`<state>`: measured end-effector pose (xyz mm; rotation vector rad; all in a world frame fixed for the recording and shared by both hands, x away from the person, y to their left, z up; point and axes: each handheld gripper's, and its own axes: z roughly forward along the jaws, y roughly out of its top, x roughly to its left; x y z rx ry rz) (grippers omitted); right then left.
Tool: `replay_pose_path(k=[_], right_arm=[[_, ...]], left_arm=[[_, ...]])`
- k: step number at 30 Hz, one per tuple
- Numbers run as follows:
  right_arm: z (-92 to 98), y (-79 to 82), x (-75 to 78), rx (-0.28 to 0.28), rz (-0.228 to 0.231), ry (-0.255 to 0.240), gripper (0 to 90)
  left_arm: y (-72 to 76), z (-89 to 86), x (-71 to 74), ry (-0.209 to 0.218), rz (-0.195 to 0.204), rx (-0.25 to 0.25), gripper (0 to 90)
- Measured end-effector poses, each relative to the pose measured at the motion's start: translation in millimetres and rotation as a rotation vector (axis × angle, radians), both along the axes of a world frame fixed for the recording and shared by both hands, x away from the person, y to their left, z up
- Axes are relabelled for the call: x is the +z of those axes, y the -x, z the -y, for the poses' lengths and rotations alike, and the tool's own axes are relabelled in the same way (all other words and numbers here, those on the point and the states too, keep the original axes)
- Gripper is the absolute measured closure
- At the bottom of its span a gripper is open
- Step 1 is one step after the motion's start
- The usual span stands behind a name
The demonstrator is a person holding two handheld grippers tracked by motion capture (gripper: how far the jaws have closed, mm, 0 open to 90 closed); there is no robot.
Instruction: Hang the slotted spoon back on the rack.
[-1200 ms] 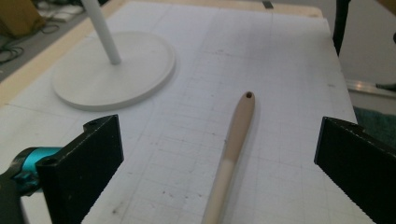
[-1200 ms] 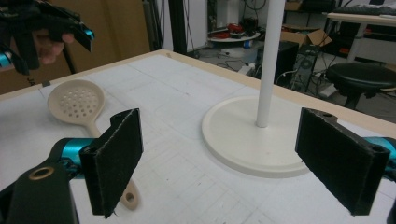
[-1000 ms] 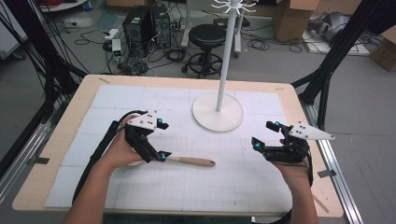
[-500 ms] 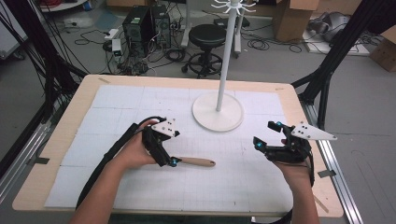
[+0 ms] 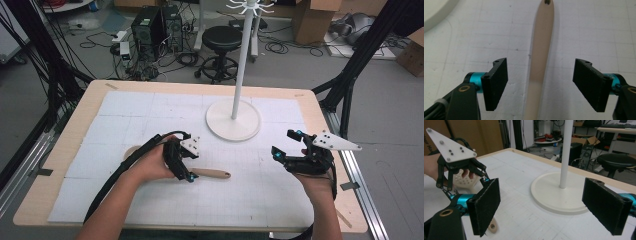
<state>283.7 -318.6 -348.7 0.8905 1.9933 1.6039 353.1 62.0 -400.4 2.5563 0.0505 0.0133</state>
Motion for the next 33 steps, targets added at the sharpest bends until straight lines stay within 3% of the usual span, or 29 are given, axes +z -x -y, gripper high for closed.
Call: replay_pose_path(k=[5, 11, 17, 25, 33], right_arm=[[-0.5, -0.4, -0.3, 0.003, 0.002, -0.003, 14.5], [-0.8, -0.7, -0.6, 0.007, 0.000, -0.005, 14.6], [-2.2, -0.4, -0.2, 0.011, 0.000, -0.003, 14.6], [-3.2, -1.4, -1.4, 0.012, -0.002, 0.001, 14.7], [-3.1, -1.3, -1.4, 0.012, -0.001, 0.000, 14.8]], left_arm=[[-1.2, 4.5, -7.2, -0.063, -0.007, -0.009, 36.9], [-1.8, 5.9, -14.1, -0.158, 0.018, 0.014, 45.5], [-3.4, 5.7, -13.8, -0.152, -0.011, 0.011, 51.5], [-4.6, 8.9, -12.2, -0.177, -0.013, 0.023, 59.8], [-1.9, 17.6, -9.3, -0.240, -0.014, 0.021, 66.4]])
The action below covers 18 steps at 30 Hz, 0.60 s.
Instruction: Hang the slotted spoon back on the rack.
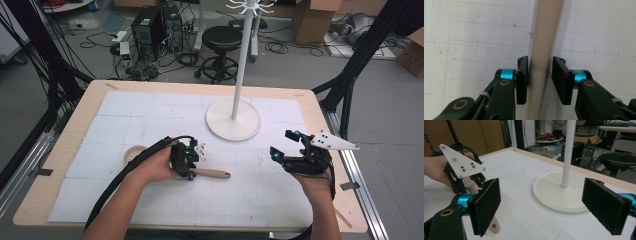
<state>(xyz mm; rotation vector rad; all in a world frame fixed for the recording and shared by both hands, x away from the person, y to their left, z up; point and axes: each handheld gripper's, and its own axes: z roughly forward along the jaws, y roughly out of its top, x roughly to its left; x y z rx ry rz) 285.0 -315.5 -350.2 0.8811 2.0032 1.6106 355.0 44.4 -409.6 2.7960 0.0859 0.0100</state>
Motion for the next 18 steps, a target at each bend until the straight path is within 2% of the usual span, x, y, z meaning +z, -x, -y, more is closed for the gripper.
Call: replay_pose_path(k=[5, 7, 18], right_arm=[[0.6, 0.3, 0.2, 0.001, -0.001, -0.005, 14.9], [0.8, 0.3, 0.2, 0.001, -0.001, -0.006, 14.9], [0.6, 0.4, 0.1, 0.003, 0.000, -0.004, 14.9]], left_arm=[[-0.9, 1.2, 0.3, -0.009, -0.003, -0.001, 67.6], [-1.0, 1.5, 0.4, -0.012, 0.001, -0.010, 71.1], [0.8, 3.2, 1.2, -0.024, 0.013, -0.049, 74.9]])
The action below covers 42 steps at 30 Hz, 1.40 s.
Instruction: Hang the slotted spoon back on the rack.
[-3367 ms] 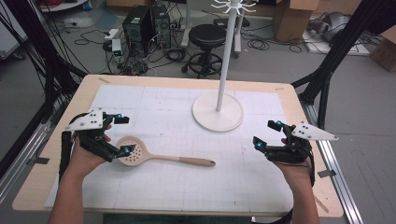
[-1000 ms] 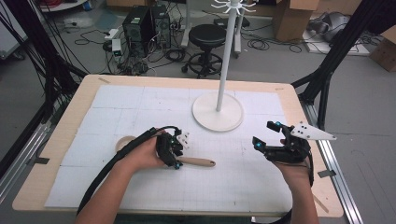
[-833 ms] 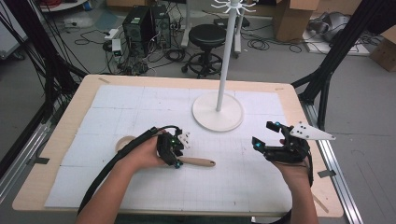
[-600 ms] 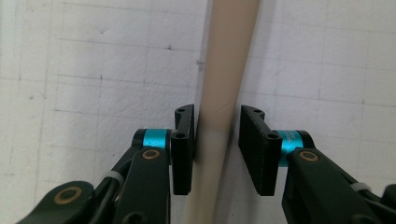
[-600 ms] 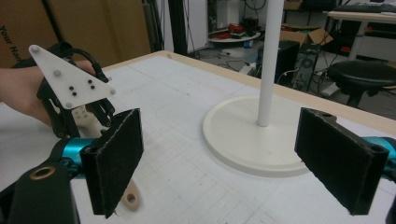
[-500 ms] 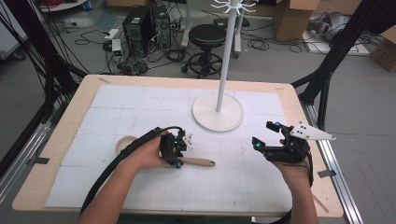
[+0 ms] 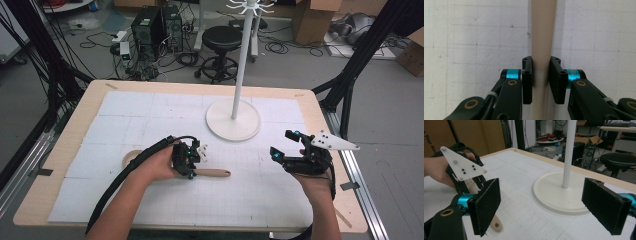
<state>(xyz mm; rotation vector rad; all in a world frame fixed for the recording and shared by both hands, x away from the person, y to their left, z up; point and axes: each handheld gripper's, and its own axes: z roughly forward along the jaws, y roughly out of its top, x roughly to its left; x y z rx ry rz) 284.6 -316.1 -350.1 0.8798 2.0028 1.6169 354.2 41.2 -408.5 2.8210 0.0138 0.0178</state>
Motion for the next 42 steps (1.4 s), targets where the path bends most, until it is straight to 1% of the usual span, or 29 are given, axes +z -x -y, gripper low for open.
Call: replay_pose_path(k=[2, 6, 7, 10, 11, 15, 19, 21, 22, 23, 25, 28, 29, 31, 32, 33, 36, 38, 39, 40, 41, 42], right_arm=[[0.0, 0.0, 0.0, -0.001, -0.003, -0.001, 14.9], [-0.1, -0.3, -0.3, 0.000, -0.005, -0.001, 15.0], [0.0, -0.3, -0.3, -0.001, -0.005, -0.001, 15.0], [0.5, -0.4, -0.4, 0.000, -0.006, -0.003, 15.0], [0.4, -0.2, -0.3, -0.001, -0.007, -0.005, 15.0], [-0.2, -0.1, 0.0, -0.002, -0.002, -0.005, 15.0], [-3.2, -0.4, -0.2, 0.007, -0.004, -0.001, 15.0], [-3.8, -0.7, -0.3, 0.009, -0.003, 0.001, 15.0], [-4.0, -0.4, -0.3, 0.010, -0.005, 0.001, 15.0], [-4.0, -0.5, -0.2, 0.007, -0.002, 0.001, 15.0], [-4.4, 0.0, 0.2, 0.006, 0.000, -0.001, 15.0], [-5.9, 0.2, 0.9, 0.011, 0.001, -0.003, 15.0], [-6.3, 0.1, 1.0, 0.012, 0.004, -0.001, 15.0], [-7.2, 0.1, 0.8, 0.014, -0.001, 0.001, 15.0], [-7.4, -0.2, 0.7, 0.015, 0.000, 0.000, 15.0], [-7.5, -0.2, 0.7, 0.014, 0.000, 0.001, 15.0], [-7.6, 0.2, 0.9, 0.015, 0.001, 0.000, 15.0], [-7.9, 0.4, 1.1, 0.015, 0.000, -0.004, 15.0], [-8.0, 0.2, 1.2, 0.016, 0.005, -0.003, 15.0], [-8.2, 0.1, 1.1, 0.017, 0.006, 0.001, 15.0], [-8.3, 0.0, 1.1, 0.018, 0.007, 0.001, 15.0], [-8.6, 0.0, 1.1, 0.019, 0.005, 0.000, 15.0]], left_arm=[[0.2, 0.0, 0.2, 0.001, 0.006, -0.008, 75.0], [0.9, -1.0, 2.0, 0.005, 0.004, -0.012, 75.0], [0.8, -1.8, 3.5, 0.010, 0.011, -0.020, 75.0], [1.4, -7.0, 11.5, 0.039, 0.019, -0.001, 75.0], [1.6, -9.5, 15.2, 0.053, 0.027, 0.008, 74.9], [1.7, -23.4, 32.6, 0.123, 0.037, 0.051, 74.9], [2.7, -39.2, 51.2, 0.212, 0.052, 0.081, 74.9], [3.5, -46.8, 59.5, 0.260, 0.058, 0.086, 74.9], [4.4, -50.4, 64.0, 0.280, 0.073, 0.094, 74.9], [5.2, -53.5, 67.8, 0.298, 0.076, 0.102, 74.9], [7.0, -59.1, 74.6, 0.324, 0.097, 0.110, 74.9], [8.2, -66.7, 82.4, 0.369, 0.108, 0.120, 74.9], [8.7, -68.6, 84.2, 0.390, 0.100, 0.125, 74.9], [9.6, -71.9, 88.4, 0.427, 0.105, 0.131, 74.9], [9.6, -73.5, 90.3, 0.443, 0.100, 0.124, 74.9], [10.4, -74.6, 91.9, 0.461, 0.102, 0.133, 74.9], [10.8, -77.5, 96.5, 0.478, 0.103, 0.145, 74.9], [10.3, -79.0, 100.8, 0.488, 0.104, 0.142, 74.9], [10.3, -79.5, 103.0, 0.504, 0.102, 0.145, 74.9], [9.9, -80.5, 106.3, 0.508, 0.100, 0.139, 74.9], [9.8, -81.2, 109.3, 0.521, 0.100, 0.143, 74.9], [8.9, -81.9, 112.0, 0.538, 0.085, 0.144, 74.9]])
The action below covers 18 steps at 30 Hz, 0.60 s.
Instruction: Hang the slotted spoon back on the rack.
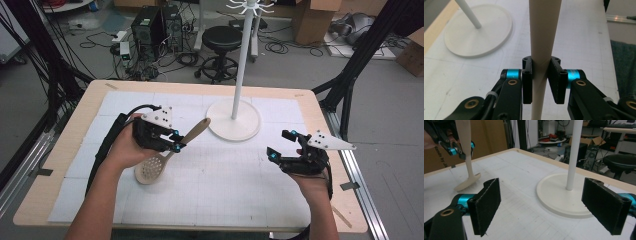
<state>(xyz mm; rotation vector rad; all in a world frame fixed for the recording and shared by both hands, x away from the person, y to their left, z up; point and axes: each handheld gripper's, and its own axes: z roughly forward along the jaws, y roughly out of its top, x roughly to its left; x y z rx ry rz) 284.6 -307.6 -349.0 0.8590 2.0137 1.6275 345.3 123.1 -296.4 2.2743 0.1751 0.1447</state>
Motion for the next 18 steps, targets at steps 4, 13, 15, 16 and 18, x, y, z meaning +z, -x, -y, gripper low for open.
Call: replay_pose_path(k=[4, 13, 15, 16, 18], right_arm=[[-0.6, -0.2, -0.2, 0.002, -0.003, 0.003, 15.0], [0.3, -0.5, -0.6, 0.005, -0.004, -0.003, 15.0], [-0.4, -0.4, -1.1, 0.005, -0.013, -0.003, 15.0], [-0.3, -1.0, -1.4, 0.005, -0.008, 0.000, 15.0], [-0.9, -0.9, -1.4, 0.008, -0.013, -0.002, 15.0]], left_arm=[[-7.2, -3.6, 11.4, 0.043, -0.031, 0.008, 74.9], [-20.1, -8.9, 36.2, 0.116, -0.046, 0.013, 74.9], [-22.9, -8.2, 42.0, 0.136, -0.052, 0.010, 74.9], [-24.3, -7.7, 44.9, 0.146, -0.056, 0.014, 74.9], [-28.3, -6.6, 51.9, 0.153, -0.058, 0.018, 74.9]])
